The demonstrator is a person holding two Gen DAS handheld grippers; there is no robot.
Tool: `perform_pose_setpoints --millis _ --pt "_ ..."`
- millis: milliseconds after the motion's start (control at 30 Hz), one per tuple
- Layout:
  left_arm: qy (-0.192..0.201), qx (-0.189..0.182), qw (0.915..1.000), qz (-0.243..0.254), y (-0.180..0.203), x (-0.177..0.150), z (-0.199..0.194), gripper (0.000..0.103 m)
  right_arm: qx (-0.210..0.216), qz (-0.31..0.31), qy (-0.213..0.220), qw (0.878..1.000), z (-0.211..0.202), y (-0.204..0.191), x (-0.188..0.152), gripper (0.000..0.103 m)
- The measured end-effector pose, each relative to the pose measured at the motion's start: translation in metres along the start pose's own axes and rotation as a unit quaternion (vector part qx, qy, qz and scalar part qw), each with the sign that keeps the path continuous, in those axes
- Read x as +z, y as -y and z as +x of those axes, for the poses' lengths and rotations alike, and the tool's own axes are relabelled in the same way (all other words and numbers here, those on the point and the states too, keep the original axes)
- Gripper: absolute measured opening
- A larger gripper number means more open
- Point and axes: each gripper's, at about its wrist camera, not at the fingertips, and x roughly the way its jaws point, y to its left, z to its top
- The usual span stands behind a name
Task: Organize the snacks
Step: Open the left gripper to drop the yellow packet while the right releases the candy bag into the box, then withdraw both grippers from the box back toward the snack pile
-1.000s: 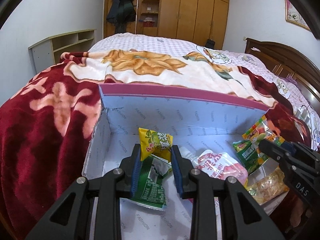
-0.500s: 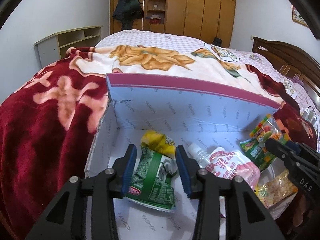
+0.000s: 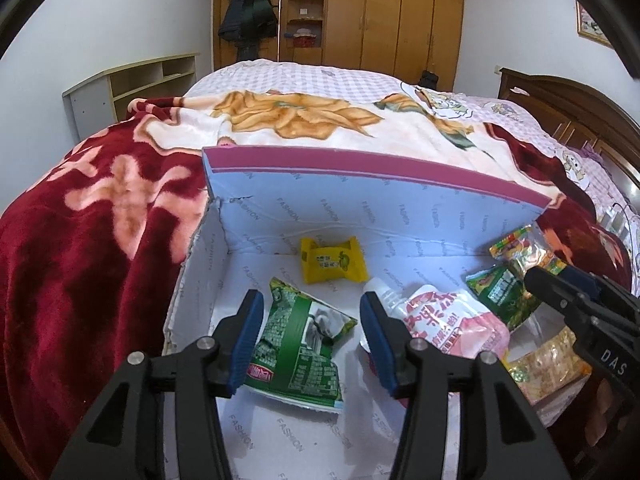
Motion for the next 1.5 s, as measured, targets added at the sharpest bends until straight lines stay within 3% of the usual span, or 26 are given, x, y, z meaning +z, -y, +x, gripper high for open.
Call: perform_pose_setpoints --millis 700,1500 --pt "0.009 -0.025 0.9996 0.008 0.008 -0.005 -0.031 0.053 0.027 0.0 0.028 0.999 -0.032 -0.01 -0.004 0.05" --pt "0.021 -0.056 0.9982 0.007 0.009 -0.032 -0.083 0.053 0.058 0.016 0.035 0.998 -0.078 -0.022 -0.034 0.05"
